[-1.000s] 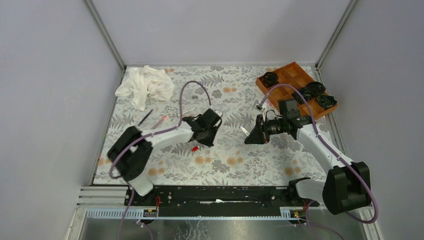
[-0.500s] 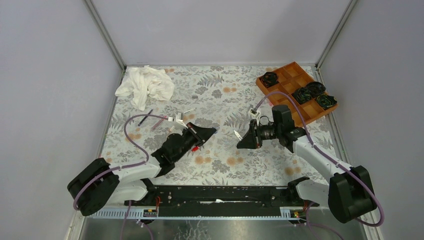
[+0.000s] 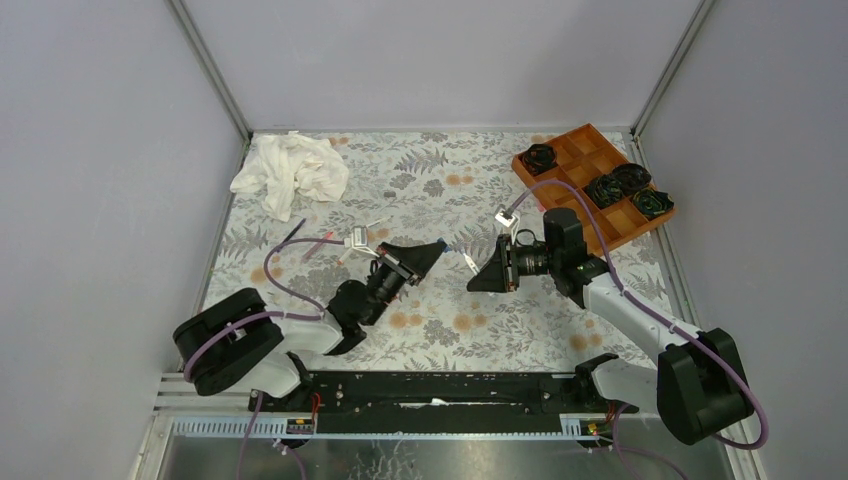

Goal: Insert the pens into the pen caps
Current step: Insert the pen cap onto the pen.

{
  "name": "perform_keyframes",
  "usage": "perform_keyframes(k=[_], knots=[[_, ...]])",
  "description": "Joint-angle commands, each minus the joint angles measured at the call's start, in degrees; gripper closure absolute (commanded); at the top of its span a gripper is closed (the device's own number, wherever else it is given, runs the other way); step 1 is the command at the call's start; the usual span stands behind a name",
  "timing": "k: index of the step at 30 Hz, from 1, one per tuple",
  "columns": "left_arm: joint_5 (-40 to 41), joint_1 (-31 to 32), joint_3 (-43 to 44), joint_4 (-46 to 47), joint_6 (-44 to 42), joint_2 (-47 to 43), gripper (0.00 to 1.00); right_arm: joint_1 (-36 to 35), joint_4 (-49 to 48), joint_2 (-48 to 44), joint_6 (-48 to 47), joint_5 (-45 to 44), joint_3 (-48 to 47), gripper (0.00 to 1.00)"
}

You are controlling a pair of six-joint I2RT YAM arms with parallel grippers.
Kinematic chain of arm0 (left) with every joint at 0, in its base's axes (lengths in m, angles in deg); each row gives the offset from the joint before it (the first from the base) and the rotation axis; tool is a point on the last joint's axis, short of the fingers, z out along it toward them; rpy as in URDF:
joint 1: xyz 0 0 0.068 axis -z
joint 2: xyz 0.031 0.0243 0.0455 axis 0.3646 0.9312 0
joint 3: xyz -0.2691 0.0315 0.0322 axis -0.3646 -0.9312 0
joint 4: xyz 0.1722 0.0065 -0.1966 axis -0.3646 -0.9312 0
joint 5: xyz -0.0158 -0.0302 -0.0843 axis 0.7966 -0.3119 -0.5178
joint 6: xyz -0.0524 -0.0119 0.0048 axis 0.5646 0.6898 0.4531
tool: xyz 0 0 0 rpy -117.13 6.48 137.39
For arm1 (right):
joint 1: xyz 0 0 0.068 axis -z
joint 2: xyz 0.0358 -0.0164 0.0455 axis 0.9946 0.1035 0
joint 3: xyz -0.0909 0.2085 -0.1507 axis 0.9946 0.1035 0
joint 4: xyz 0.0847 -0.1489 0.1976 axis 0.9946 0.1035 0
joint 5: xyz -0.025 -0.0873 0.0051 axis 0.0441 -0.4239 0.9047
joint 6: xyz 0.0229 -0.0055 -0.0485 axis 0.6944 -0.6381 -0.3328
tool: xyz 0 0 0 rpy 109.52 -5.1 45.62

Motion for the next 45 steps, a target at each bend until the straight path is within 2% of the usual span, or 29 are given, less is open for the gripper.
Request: perform_keyframes(k=[1,17,45], knots=[[1.02,1.12,2.68,9.02,-2.6,2.31,1.0,-0.59,-3.35,-0.28,2.18,1.74,-0.19,1.0],[0.4,2.15,5.54,4.15,-2.89,4.64,1.0,-1.05,-2.81,-0.93,1.57,3.1,-0.81,1.0],[2.46,2.67,5.5,-4.02,-3.46,1.2,1.0,-0.94,-0.54,-1.51,-0.15,1.62,-2.18,1.0]])
